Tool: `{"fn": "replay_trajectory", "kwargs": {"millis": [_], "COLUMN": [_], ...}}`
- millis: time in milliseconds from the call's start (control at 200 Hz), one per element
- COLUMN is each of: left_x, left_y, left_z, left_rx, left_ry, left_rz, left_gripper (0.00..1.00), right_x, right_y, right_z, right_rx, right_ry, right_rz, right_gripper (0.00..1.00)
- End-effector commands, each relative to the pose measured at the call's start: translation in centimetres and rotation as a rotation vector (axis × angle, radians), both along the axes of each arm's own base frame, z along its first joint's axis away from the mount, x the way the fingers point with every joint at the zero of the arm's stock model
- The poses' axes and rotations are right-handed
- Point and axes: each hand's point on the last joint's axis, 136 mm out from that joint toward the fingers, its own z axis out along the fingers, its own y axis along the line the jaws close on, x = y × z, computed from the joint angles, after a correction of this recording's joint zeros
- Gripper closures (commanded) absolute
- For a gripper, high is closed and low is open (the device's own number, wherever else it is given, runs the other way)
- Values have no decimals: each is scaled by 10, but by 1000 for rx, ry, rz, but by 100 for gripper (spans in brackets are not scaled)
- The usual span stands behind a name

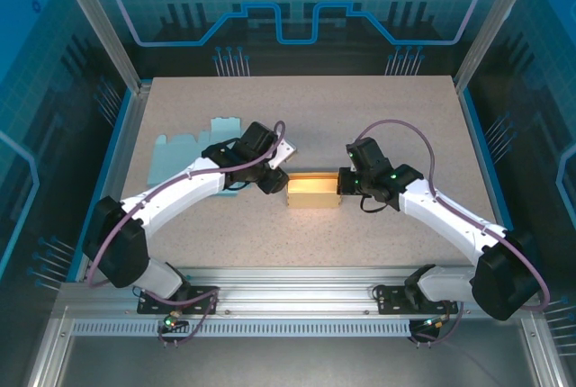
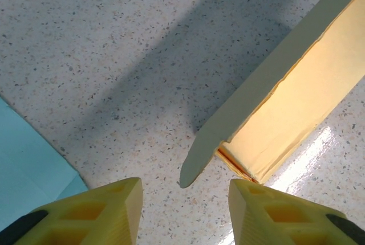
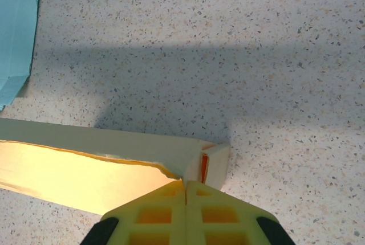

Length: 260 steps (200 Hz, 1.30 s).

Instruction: Fold the paper box

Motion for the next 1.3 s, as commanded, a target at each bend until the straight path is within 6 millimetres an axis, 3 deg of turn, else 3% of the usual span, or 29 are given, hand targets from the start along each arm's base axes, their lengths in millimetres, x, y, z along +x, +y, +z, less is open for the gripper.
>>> {"fn": "replay_trajectory", "kwargs": {"millis": [0,380,560,925,1086,1296], "left_x": [-5,12,14,10,12,19], "left_y": [-2,-6,-14,4,2,-2], "left_z": [-6,-25,-30,-63,-51,-14], "left_rx": [-21,-70,-103,24,-8,-71], "left_ry": [51,34,48,113,84,3], "left_rz": [3,113,115,166,171,172], "left_gripper": [54,38,37,43,43,40], "right_x": [-10,-10,-9,-9,-9,-10], "right_y": [1,3,4,5,4,4], "right_z": [-10,-10,-10,-11,-13,-12], "right_rx": [-30,-27,-25,-25,-28,-25], "right_ry": [38,38,37,42,45,44], "right_rz": [27,32,30,30,27,26], "right_gripper": [100,100,100,100,100,100]}}
